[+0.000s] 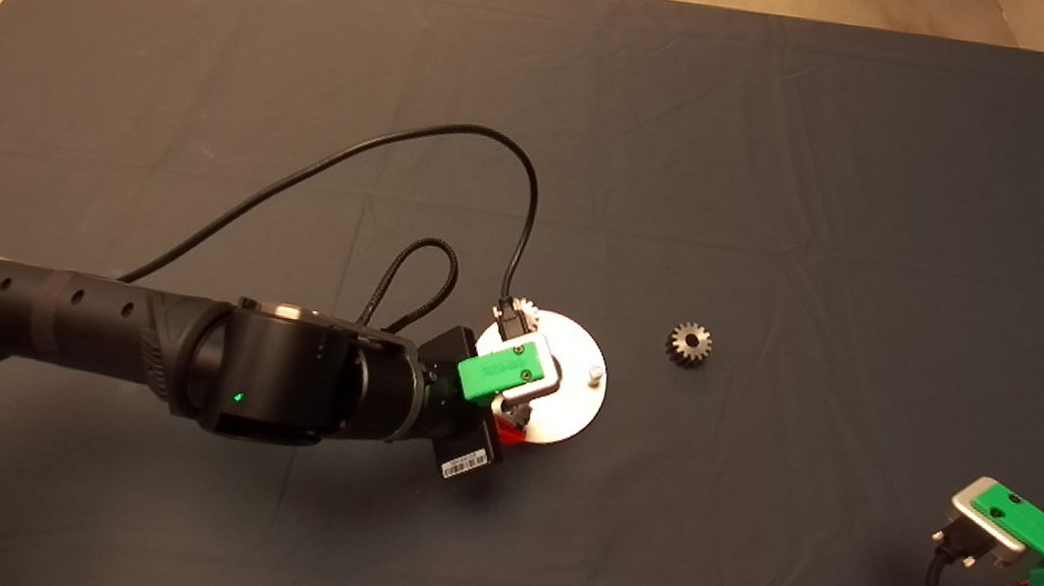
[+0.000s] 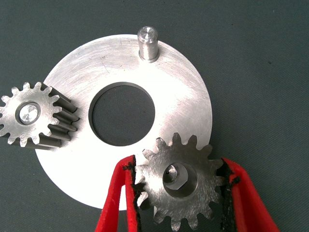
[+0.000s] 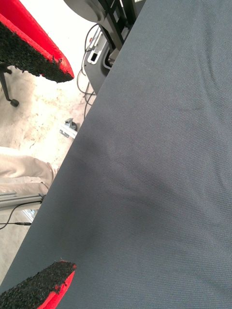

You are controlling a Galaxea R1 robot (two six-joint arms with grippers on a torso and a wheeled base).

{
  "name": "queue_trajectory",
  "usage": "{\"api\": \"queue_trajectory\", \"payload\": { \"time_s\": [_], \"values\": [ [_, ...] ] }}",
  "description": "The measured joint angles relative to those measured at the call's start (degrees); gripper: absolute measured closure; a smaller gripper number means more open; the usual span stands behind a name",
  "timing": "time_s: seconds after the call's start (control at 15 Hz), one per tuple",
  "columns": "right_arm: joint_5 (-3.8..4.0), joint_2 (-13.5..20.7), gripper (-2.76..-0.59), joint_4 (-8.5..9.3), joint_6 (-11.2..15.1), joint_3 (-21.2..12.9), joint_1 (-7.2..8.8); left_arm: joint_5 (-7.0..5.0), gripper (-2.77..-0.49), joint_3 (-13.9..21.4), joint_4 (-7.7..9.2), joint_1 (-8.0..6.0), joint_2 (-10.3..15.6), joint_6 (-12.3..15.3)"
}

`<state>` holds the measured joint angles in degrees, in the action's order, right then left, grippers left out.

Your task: Install three planetary gears onto the carrier pins

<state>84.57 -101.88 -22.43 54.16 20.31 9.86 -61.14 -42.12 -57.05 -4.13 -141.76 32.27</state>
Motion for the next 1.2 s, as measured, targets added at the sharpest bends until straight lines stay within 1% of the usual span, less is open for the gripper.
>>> {"api": "queue_trajectory", "payload": {
  "time_s": [0.53,0.6,0.73,0.8,1.2],
  "values": [
    [-0.12,0.48,-2.75,0.02,0.0,0.0,0.0,0.23,-0.65,-0.33,0.0,-0.07,-0.02,-0.44],
    [-0.15,0.48,-2.75,0.02,0.0,0.0,0.0,0.06,-0.65,-0.57,-0.02,-0.05,-0.02,-0.85],
    [-0.17,0.48,-2.75,0.05,0.0,0.0,0.0,-1.1,-0.65,-1.49,0.27,0.0,0.01,-0.88],
    [-0.17,0.48,-2.75,0.05,0.0,0.0,0.0,-1.43,-0.65,-1.65,0.24,0.0,0.06,-0.93],
    [-0.23,0.48,-2.75,0.06,0.01,0.0,0.0,-1.45,-0.66,-1.68,0.24,0.0,0.3,-1.05]
  ]
}}
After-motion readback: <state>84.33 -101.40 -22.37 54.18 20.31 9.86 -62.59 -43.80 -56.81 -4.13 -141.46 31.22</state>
